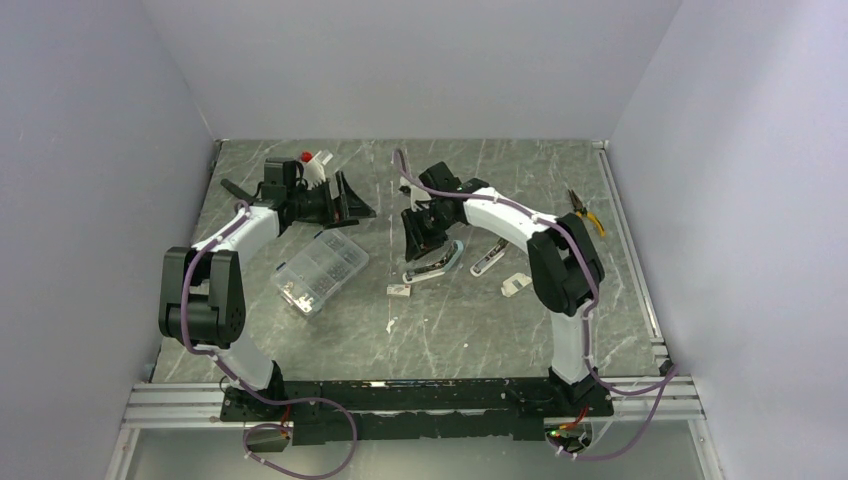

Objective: Load the staples into the stapler
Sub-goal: Close the stapler at the center of the board.

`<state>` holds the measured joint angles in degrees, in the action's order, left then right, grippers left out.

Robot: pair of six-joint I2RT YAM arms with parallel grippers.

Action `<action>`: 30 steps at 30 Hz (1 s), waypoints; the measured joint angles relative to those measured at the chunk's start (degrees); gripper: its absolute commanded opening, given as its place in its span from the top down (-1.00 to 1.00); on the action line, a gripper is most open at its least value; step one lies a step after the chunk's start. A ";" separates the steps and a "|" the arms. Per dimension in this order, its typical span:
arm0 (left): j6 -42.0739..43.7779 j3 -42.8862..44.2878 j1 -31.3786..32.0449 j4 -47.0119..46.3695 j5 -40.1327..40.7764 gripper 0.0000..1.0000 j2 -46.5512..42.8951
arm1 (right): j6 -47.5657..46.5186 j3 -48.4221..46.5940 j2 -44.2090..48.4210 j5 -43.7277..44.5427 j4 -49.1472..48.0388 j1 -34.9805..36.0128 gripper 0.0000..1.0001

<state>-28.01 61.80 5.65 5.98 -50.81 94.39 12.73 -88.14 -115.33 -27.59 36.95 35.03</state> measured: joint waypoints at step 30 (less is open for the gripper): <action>33.88 3.15 11.15 12.44 0.26 -0.90 -1.40 | -16.85 19.15 24.44 12.22 -3.52 -9.92 -0.39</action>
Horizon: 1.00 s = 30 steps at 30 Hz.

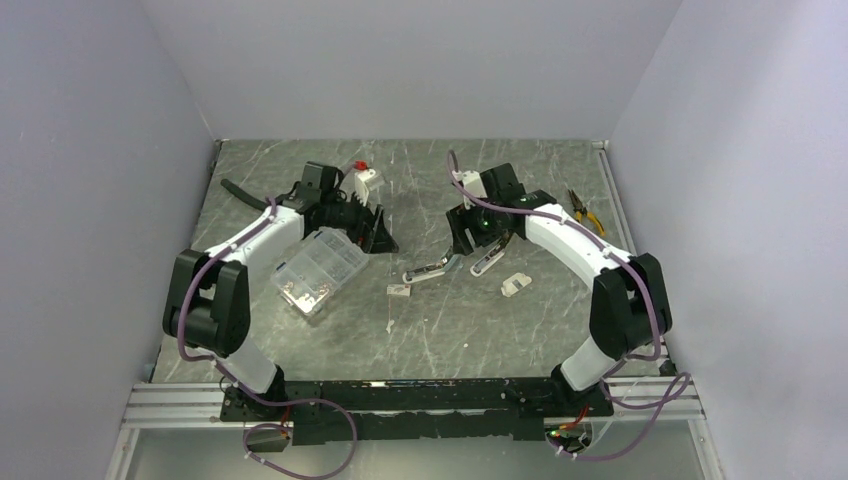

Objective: Load the staples into the stapler
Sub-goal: Close the stapler at the center of the board.

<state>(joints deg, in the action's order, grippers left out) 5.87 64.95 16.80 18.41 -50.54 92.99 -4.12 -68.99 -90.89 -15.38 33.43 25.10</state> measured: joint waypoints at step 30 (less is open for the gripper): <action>7.89 2.71 1.66 6.01 8.44 -0.90 4.39 | -4.35 14.45 1.03 -10.32 -20.52 -1.60 0.99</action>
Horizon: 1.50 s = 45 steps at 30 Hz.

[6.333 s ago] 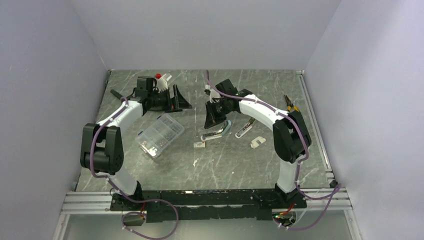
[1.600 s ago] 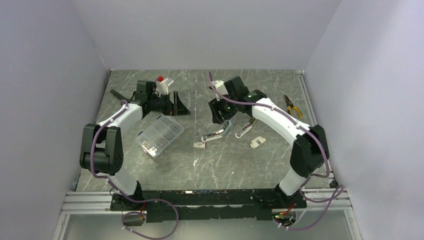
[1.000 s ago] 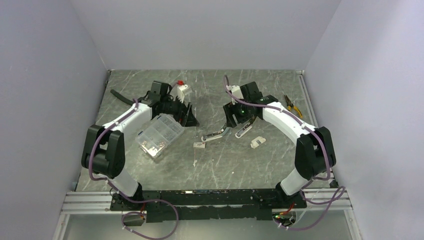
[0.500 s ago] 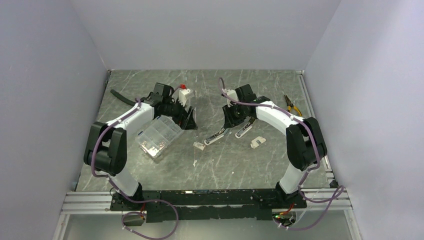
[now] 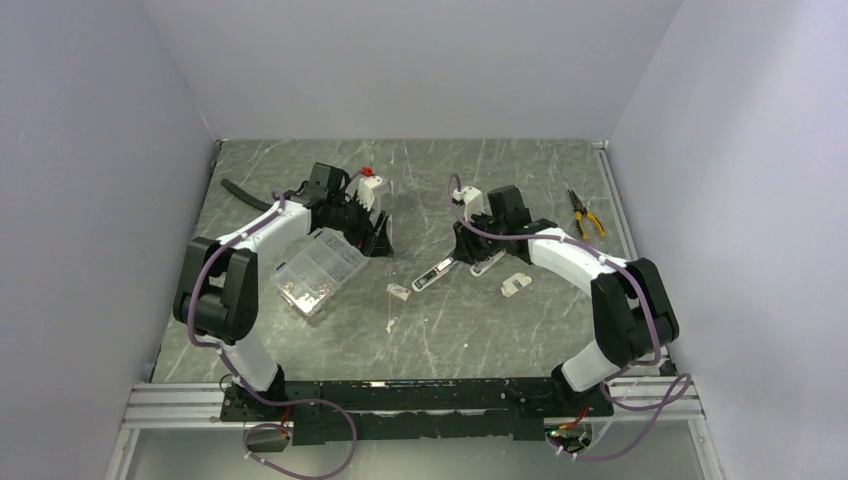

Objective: Load the staples into the stapler
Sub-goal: Close the stapler at the center of the board.

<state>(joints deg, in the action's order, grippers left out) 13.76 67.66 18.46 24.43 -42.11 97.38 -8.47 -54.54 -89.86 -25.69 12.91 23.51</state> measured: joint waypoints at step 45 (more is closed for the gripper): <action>-2.97 -0.02 -0.39 1.81 3.69 -0.90 -2.29 | -7.58 -14.75 -9.64 21.86 8.59 8.63 0.96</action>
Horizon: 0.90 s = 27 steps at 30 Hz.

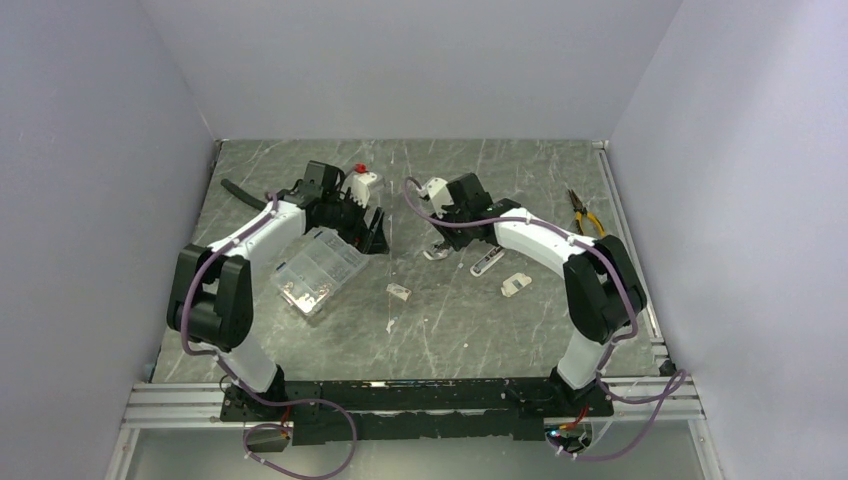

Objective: Load the staples into the stapler
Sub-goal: Close the stapler at the center of the board.

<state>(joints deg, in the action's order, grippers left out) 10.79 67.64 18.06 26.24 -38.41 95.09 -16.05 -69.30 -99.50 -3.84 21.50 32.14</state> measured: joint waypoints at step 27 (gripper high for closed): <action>-1.22 0.00 -2.91 1.07 4.35 -0.89 -1.14 | 3.76 -9.97 -3.30 13.11 8.70 9.11 -0.27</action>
<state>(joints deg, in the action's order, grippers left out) 9.56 67.64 15.16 27.31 -34.06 93.95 -12.29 -79.26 -102.80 9.28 30.20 41.25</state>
